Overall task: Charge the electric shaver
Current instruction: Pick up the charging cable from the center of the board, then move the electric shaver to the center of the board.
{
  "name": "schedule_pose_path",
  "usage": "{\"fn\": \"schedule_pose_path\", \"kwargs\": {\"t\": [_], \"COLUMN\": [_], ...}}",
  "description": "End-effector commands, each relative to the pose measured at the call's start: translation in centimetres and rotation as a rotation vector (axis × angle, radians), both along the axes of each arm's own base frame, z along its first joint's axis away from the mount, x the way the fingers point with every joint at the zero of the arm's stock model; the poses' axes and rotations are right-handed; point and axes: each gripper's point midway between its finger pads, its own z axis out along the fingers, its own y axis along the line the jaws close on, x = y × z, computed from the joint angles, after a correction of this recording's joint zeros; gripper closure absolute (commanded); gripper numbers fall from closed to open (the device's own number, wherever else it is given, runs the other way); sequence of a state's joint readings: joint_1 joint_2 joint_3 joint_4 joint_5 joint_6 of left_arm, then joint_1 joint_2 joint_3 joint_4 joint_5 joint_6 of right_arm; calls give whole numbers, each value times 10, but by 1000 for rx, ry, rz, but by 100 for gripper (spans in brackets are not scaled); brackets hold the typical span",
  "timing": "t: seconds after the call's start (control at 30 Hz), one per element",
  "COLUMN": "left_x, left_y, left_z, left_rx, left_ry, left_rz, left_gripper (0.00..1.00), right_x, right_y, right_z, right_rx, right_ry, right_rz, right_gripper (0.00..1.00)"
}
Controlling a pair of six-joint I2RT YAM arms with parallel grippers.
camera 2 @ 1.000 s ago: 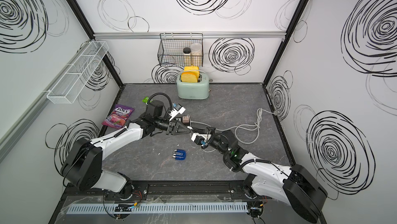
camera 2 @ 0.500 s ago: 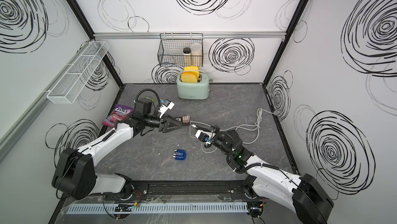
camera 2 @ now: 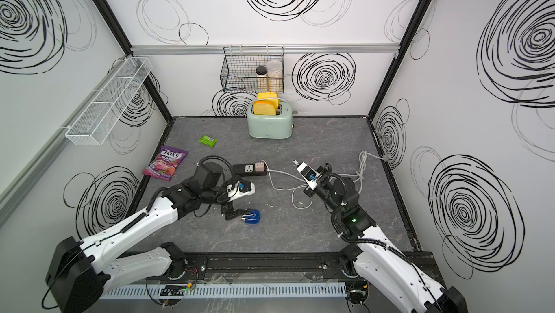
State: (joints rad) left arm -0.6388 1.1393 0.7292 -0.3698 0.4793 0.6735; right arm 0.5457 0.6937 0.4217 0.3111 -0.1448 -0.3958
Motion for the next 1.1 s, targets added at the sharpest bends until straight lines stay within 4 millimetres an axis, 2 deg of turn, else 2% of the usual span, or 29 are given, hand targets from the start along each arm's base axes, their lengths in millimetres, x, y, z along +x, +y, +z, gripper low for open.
{"fn": "schedule_pose_path", "kwargs": {"t": [0.0, 0.1, 0.27, 0.67, 0.83, 0.93, 1.07], "left_x": [-4, -3, -14, 6, 6, 7, 6], "left_y": [12, 6, 8, 5, 5, 3, 6], "left_z": [-37, -46, -79, -103, -118, -123, -130], "left_rx": [170, 164, 308, 355, 432, 448, 495], "left_ry": [-66, -49, -35, 17, 73, 104, 129], "left_rz": [-66, -82, -152, -79, -89, -85, -88], "left_gripper": [3, 3, 3, 3, 0, 5, 21], "right_x": [-3, -4, -4, -6, -8, -8, -9], "right_y": [-2, -2, -3, -4, -3, -4, -6], "right_z": [12, 12, 13, 14, 15, 13, 11], "right_rx": [16, 12, -1, -4, -8, -18, -30], "right_ry": [11, 15, 21, 6, -4, -14, -16], "right_rz": [15, 24, 32, 49, 64, 58, 54], "right_gripper": [100, 100, 100, 100, 100, 100, 100]}}
